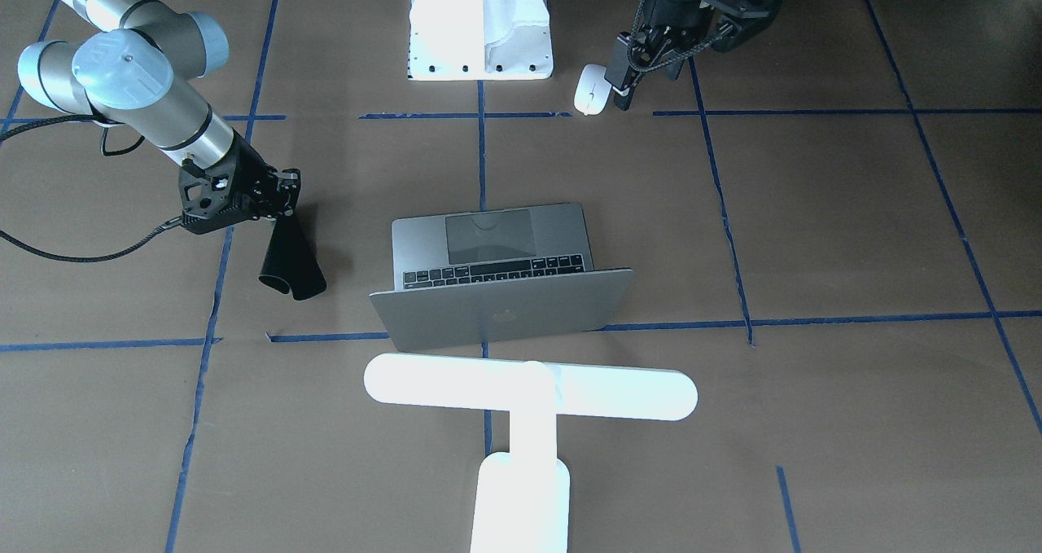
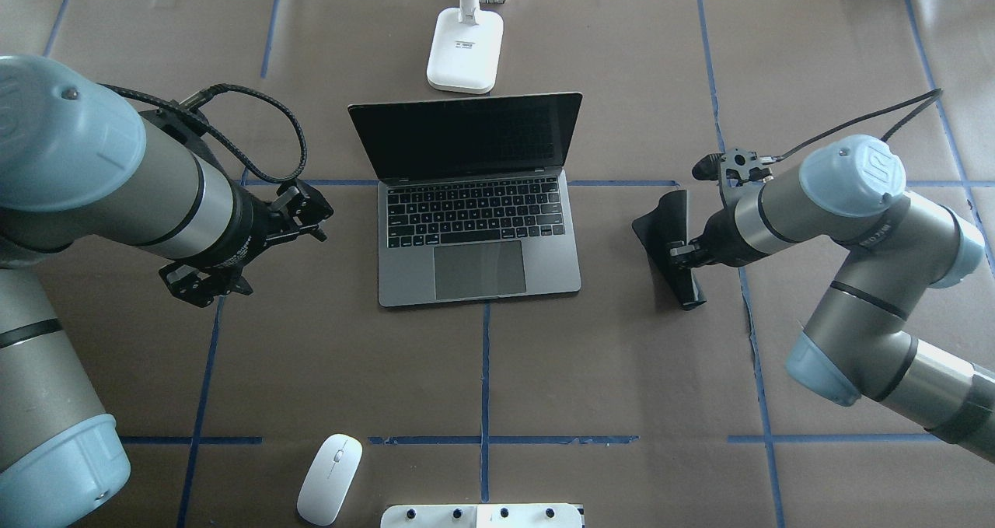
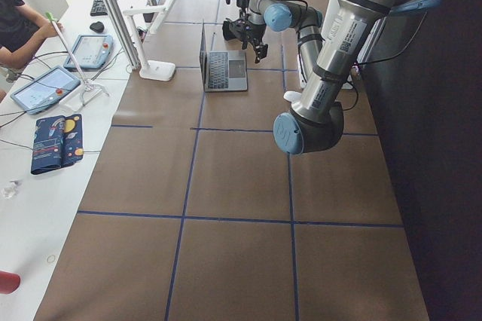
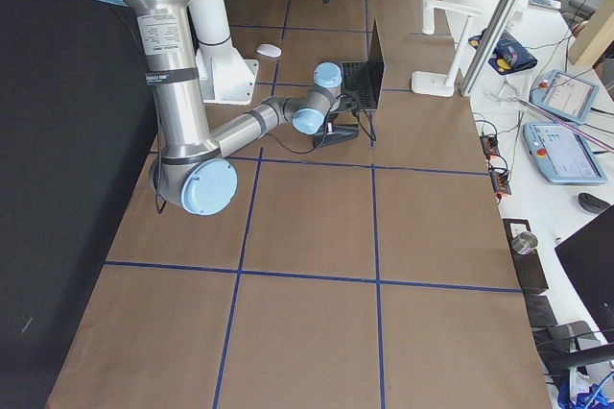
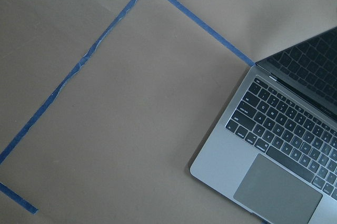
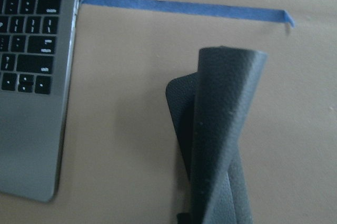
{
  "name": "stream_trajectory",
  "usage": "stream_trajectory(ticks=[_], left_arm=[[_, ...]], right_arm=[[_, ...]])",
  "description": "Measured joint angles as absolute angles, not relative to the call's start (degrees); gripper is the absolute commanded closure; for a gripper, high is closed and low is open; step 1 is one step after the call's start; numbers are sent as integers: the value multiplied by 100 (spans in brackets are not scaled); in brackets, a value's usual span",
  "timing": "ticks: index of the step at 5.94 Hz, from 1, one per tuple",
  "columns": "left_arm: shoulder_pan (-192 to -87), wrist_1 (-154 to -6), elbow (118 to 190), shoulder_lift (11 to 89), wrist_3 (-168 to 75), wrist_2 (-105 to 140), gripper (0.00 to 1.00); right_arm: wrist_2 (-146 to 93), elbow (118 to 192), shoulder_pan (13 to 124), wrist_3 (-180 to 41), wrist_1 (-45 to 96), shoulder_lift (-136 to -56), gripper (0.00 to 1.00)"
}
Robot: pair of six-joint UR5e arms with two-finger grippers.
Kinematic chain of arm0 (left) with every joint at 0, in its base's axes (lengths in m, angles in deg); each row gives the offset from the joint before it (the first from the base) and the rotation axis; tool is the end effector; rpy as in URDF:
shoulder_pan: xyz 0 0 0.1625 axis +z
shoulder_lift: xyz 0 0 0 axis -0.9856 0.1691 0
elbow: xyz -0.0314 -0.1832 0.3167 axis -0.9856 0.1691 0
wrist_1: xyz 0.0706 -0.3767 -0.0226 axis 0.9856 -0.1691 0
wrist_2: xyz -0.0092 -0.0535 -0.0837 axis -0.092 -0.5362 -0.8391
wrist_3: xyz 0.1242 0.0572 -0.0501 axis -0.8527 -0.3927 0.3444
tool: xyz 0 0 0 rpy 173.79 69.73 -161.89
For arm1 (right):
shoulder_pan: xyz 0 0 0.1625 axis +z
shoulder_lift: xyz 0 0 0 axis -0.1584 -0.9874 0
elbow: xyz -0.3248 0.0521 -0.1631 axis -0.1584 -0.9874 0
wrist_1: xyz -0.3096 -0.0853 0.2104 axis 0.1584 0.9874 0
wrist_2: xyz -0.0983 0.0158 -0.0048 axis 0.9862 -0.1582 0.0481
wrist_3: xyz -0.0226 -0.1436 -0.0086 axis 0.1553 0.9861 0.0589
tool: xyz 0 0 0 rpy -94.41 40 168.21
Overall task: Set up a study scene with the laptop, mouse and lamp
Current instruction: 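Drag the black mouse pad with the right gripper beside the laptop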
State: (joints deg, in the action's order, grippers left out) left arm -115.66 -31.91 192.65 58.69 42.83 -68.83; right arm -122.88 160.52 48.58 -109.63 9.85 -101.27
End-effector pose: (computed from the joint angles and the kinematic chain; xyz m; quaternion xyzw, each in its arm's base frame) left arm 0.3397 -0.3494 0.1765 -0.0699 0.4077 -0.3226 0.8514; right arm -0.4141 -0.4207 0.3725 0.0670 -0.4780 -0.0631 0.8735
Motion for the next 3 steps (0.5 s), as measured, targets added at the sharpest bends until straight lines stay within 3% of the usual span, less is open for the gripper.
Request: stream_trajectory(ticks=[3], left_arm=[[-11591,-3197,19253,5871,4274,-6883,0]], right_arm=[[-12310,15394,4862,-11161,1102,-9122,100]])
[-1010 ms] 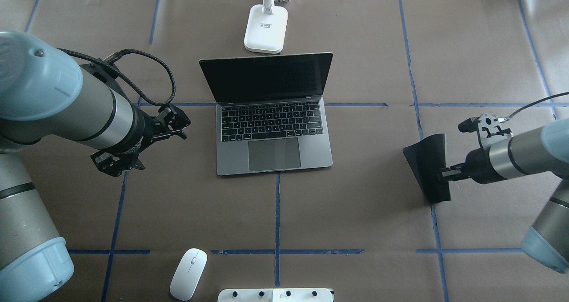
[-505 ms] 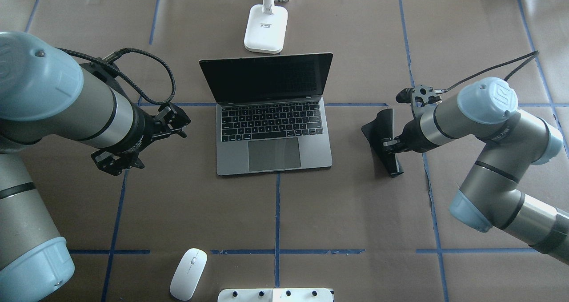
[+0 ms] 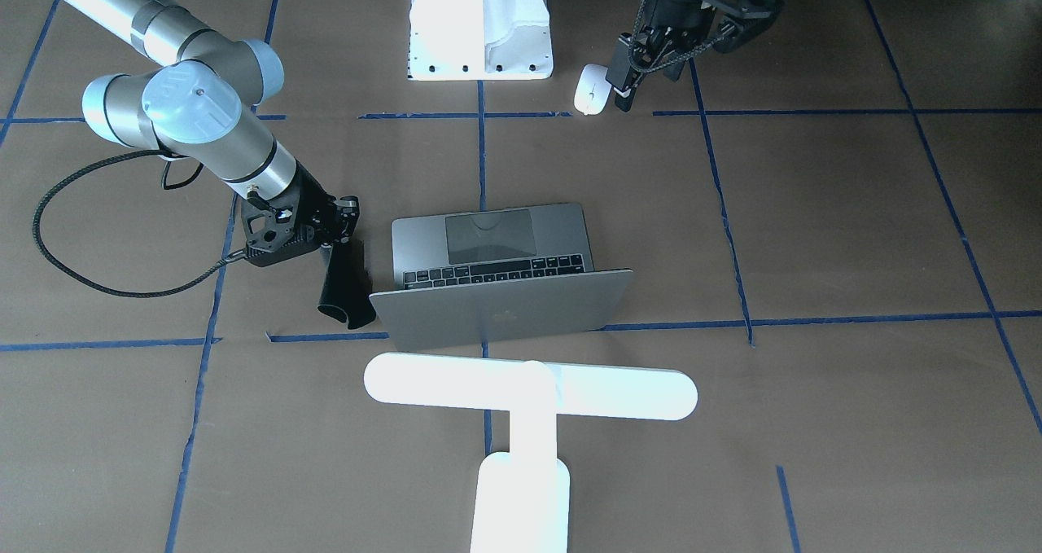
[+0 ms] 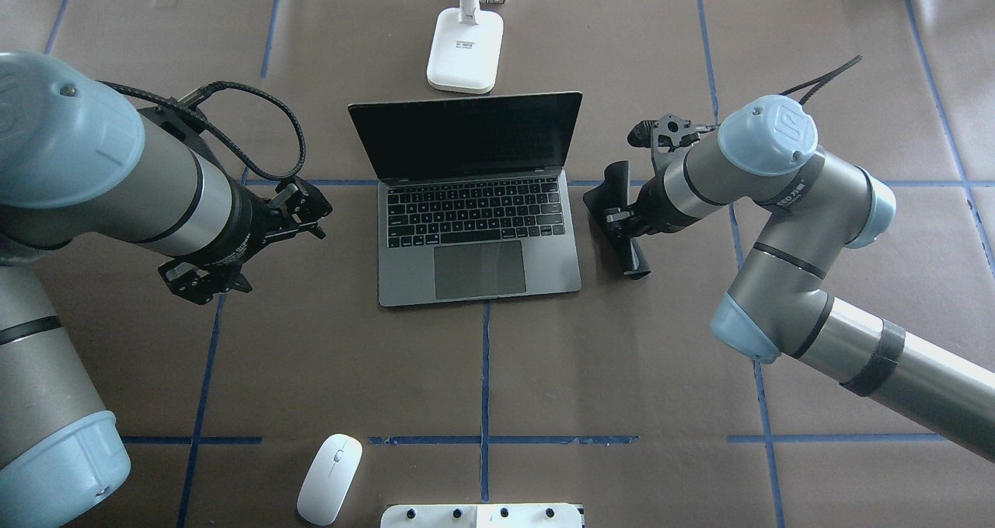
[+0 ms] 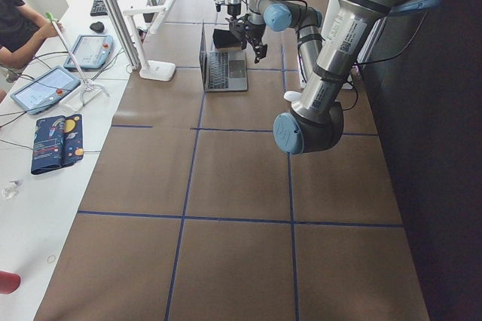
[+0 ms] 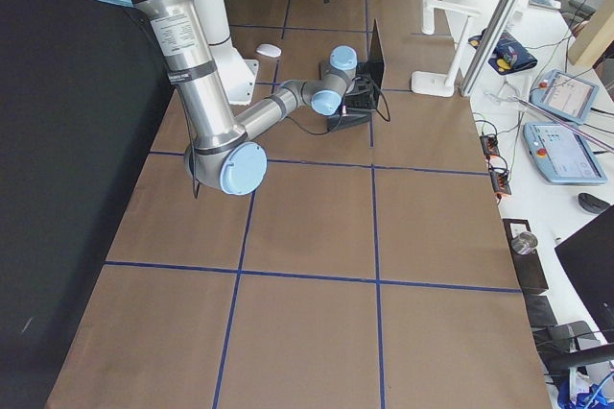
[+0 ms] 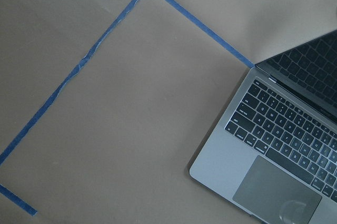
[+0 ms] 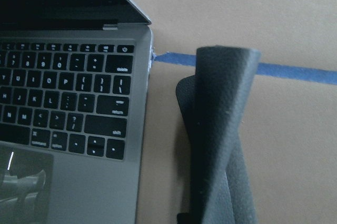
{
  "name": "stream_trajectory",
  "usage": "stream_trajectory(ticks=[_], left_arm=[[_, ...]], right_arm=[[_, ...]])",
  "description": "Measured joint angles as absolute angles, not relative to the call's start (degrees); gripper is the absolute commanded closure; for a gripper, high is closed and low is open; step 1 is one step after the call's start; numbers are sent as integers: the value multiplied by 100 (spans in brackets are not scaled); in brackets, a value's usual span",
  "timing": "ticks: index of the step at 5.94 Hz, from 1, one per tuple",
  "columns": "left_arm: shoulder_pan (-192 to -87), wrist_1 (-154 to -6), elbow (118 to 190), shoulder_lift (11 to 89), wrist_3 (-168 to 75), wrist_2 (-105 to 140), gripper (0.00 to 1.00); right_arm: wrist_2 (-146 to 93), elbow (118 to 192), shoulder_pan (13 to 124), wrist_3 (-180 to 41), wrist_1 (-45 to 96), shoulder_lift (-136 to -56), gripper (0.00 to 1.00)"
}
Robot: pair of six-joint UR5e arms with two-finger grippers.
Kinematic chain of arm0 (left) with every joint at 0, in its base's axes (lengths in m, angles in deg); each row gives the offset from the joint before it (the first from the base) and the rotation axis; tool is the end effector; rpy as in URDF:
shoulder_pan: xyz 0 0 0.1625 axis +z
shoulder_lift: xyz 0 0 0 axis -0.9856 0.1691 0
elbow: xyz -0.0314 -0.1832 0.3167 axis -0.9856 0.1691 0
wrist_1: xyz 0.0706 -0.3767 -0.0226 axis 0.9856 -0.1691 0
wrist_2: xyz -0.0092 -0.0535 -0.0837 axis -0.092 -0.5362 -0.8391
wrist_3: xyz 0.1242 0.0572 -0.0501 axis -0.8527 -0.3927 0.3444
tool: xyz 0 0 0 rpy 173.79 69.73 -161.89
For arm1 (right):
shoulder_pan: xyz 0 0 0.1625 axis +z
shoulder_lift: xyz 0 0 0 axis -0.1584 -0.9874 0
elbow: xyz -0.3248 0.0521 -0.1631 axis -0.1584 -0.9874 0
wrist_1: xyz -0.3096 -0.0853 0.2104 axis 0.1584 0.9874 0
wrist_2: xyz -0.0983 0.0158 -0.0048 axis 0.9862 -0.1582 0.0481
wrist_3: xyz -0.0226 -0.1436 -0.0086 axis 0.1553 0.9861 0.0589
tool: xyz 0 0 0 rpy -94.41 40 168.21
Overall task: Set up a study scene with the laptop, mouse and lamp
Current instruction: 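Drag the black mouse pad with the right gripper beside the laptop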
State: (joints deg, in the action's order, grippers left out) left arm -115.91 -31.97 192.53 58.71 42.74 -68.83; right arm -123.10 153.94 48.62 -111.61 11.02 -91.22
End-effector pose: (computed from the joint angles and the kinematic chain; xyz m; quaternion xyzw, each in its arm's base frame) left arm 0.3387 -0.3513 0.1768 -0.0688 0.4076 -0.3239 0.8510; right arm -0.4533 -0.4529 0.3240 0.0693 -0.4927 -0.0538 0.8658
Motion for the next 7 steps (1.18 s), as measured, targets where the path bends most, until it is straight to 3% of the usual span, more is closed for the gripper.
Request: stream_trajectory(ticks=[7], left_arm=[[-11595,-3196,19256,5880,4291,-6883,0]], right_arm=[[-12806,15284,5133,-11158,1024,-9476,100]])
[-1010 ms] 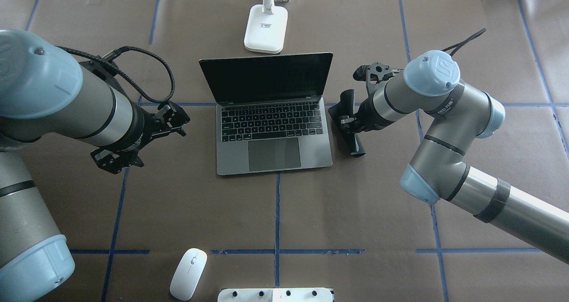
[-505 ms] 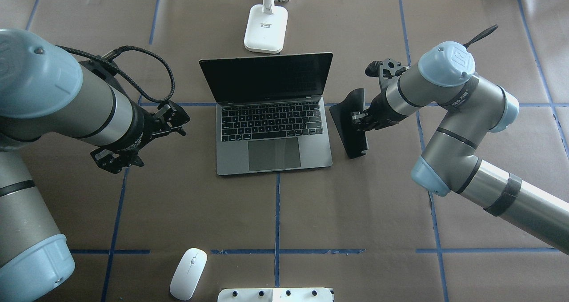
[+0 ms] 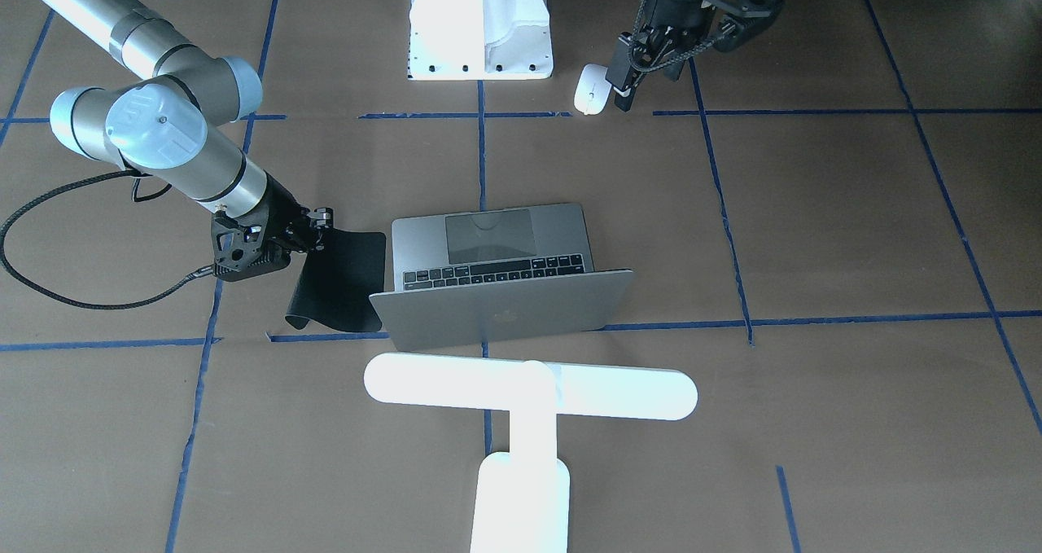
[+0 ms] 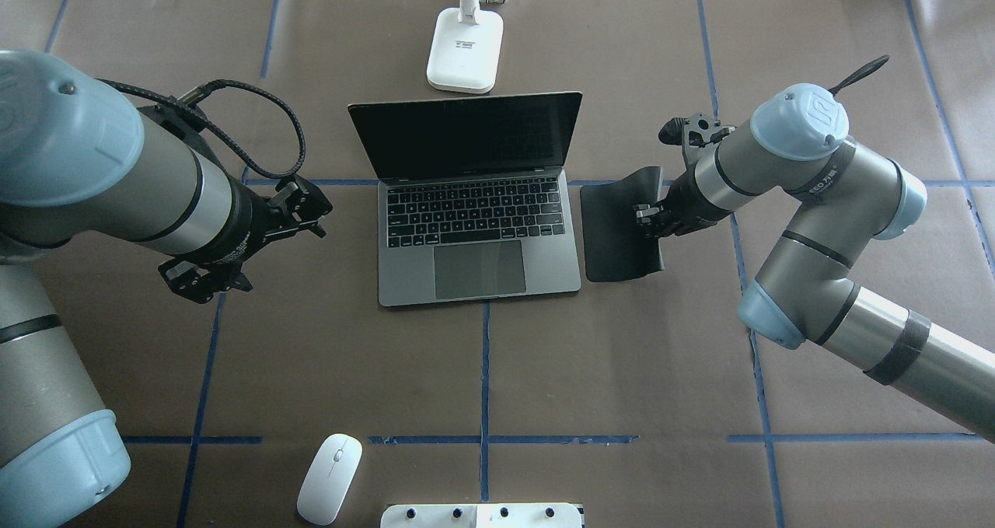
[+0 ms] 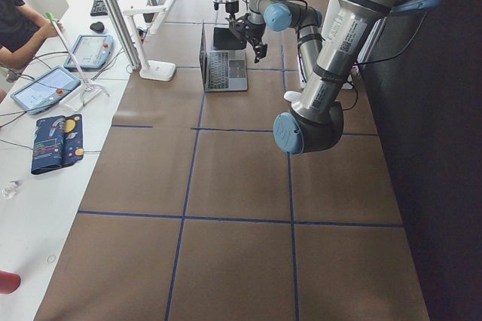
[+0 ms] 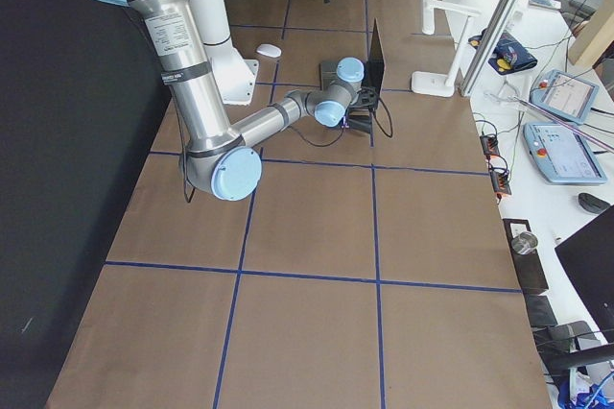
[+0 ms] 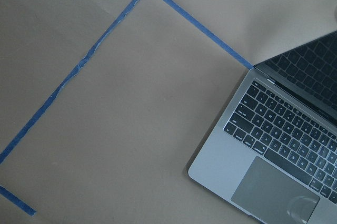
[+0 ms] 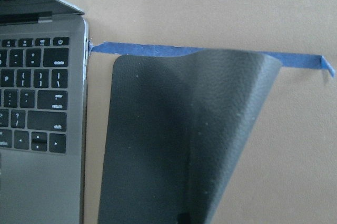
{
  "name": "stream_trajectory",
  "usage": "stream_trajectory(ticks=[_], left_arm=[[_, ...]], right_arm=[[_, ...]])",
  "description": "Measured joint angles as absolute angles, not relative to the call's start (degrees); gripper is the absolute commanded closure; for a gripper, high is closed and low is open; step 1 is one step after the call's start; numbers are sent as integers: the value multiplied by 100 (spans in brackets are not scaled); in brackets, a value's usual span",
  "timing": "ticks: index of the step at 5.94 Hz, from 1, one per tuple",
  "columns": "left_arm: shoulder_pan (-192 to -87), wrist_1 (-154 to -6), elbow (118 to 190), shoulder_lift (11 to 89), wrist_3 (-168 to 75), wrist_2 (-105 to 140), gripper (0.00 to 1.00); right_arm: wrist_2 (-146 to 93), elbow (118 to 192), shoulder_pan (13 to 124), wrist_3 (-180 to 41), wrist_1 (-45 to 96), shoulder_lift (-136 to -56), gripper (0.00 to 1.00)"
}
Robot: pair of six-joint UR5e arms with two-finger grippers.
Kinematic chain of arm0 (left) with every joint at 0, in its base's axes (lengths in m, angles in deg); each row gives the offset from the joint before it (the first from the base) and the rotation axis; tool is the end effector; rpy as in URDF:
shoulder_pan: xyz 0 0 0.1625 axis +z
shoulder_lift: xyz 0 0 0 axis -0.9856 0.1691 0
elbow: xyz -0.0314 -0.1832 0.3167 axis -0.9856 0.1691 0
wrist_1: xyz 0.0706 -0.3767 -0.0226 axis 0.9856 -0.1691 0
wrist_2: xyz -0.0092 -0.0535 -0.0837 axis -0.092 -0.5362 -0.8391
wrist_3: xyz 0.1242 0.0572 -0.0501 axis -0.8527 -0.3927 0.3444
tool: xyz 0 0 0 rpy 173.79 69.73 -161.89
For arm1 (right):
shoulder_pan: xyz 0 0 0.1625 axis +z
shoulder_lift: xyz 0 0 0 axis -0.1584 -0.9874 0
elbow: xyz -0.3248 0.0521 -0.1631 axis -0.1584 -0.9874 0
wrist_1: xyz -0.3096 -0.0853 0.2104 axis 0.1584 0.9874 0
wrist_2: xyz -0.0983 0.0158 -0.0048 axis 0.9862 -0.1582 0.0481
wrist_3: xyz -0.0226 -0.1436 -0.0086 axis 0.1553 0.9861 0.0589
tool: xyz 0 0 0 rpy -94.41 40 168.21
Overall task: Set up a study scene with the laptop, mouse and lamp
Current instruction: 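Drag the black mouse pad with the right gripper beside the laptop, then release the pad and raise the right arm while the left gripper reaches the mouse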
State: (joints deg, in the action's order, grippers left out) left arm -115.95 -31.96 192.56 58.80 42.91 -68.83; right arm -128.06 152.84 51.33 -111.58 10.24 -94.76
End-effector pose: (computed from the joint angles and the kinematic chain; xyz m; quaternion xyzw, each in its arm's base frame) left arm 0.3384 -0.3514 0.1759 -0.0690 0.4084 -0.3252 0.8501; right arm -0.4284 -0.4567 0.3661 0.0274 -0.4881 -0.0432 0.8713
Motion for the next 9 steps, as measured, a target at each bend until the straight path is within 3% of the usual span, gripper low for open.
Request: stream_trajectory(ticks=[2,3,4,9], left_arm=[[-11595,-3198,19256,5880,4291,-6883,0],[-11595,-3197,19256,5880,4291,-6883,0],[-11595,-3195,19256,5878,4291,-6883,0],[-11536,-3202,19236,5848,4275,-6883,0]], right_arm=[[-12781,15217,5100,-11179,1028,-9414,96],[-12776,15176,5092,-11168,1030,-9381,62],[-12777,15142,5088,-11176,1033,-9353,1],[-12830,15202,5253,-11209,1068,-9359,0]])
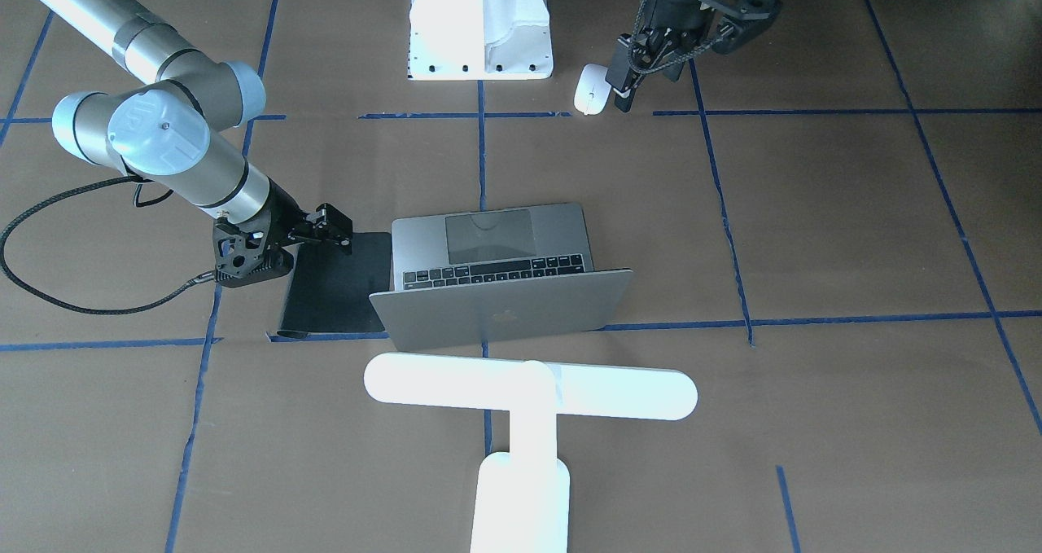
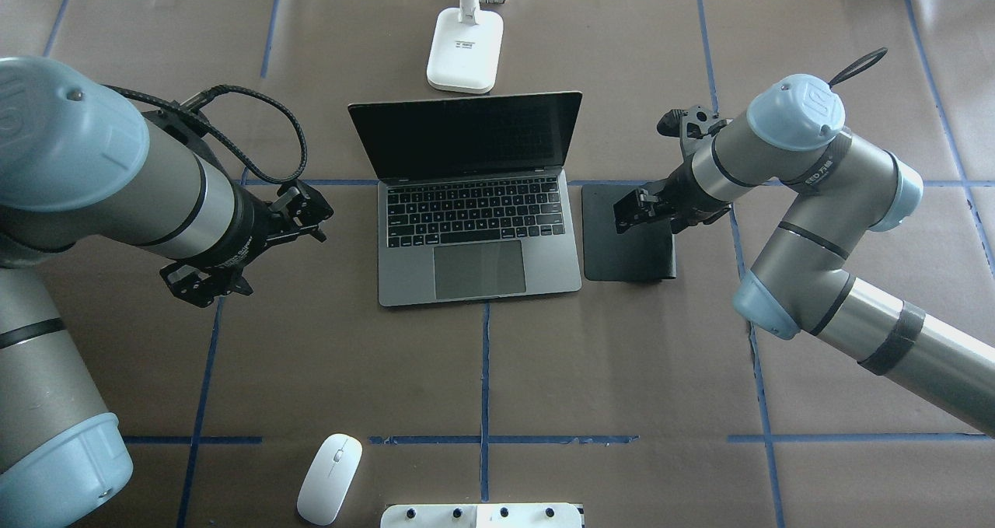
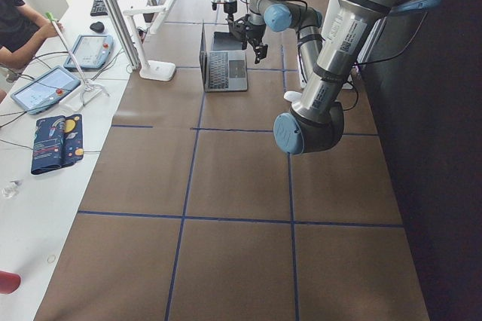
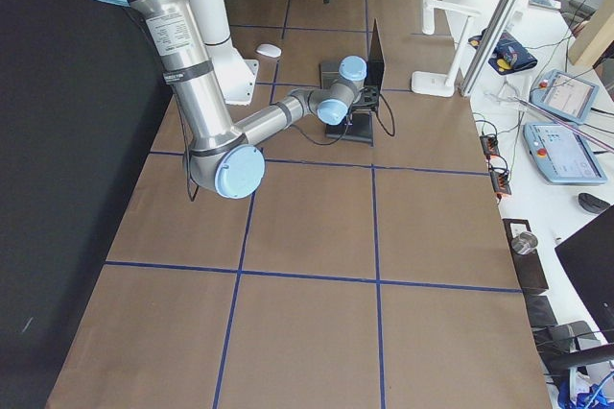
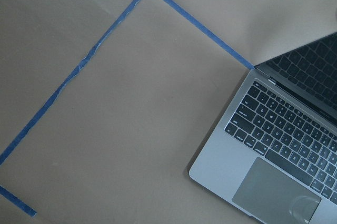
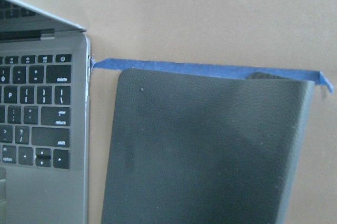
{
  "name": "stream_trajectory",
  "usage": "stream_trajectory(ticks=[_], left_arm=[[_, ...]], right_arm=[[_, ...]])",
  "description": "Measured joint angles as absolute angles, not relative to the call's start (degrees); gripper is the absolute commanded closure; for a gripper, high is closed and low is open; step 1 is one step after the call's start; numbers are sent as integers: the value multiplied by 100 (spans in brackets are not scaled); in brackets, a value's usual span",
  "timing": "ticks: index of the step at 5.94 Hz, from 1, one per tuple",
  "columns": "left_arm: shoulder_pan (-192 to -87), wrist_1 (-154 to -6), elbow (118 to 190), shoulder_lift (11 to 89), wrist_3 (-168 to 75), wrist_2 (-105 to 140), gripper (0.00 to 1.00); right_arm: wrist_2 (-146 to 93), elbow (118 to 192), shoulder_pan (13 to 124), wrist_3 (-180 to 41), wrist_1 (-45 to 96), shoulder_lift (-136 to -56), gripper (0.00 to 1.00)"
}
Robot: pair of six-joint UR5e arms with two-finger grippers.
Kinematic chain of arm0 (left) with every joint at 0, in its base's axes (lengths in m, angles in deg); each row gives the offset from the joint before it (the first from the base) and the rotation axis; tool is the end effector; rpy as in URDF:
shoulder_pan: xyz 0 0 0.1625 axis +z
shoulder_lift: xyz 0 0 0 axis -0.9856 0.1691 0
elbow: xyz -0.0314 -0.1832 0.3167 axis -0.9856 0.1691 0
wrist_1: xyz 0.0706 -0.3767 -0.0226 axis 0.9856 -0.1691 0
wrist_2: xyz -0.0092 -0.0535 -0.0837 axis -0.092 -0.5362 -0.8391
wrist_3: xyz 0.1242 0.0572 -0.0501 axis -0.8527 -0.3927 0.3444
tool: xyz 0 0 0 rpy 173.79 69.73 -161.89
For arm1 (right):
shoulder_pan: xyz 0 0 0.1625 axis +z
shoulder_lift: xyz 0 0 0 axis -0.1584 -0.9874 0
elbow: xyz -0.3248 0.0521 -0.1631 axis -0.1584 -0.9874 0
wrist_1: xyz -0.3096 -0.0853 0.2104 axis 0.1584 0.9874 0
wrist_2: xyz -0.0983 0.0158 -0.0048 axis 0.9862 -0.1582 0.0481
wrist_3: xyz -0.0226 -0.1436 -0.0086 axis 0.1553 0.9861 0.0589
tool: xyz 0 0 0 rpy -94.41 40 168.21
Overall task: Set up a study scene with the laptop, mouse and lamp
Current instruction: 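Release the pad and raise the right arm while the left gripper reaches the mouse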
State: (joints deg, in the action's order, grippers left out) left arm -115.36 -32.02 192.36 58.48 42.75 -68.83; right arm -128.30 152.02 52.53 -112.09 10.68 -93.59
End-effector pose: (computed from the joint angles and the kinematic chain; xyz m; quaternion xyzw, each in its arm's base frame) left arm 0.3428 -0.3485 0.1795 -0.0715 0.4046 -0.3208 0.8534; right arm -0.4233 -0.4692 0.3613 0.0282 -0.4883 -0.0308 0.8717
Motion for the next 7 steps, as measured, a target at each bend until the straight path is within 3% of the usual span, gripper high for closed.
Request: stream_trajectory(ticks=[4,7], left_arm=[[-10978,-3662,19275,5207,3208,-6907,0],[-10445,-5020,19220,4141,1804,-6924,0]], right_arm=[[-12823,15274,5899,-11155,1154,-9613,0],[-12765,15905,6485,-9872,3085,-9758,0]])
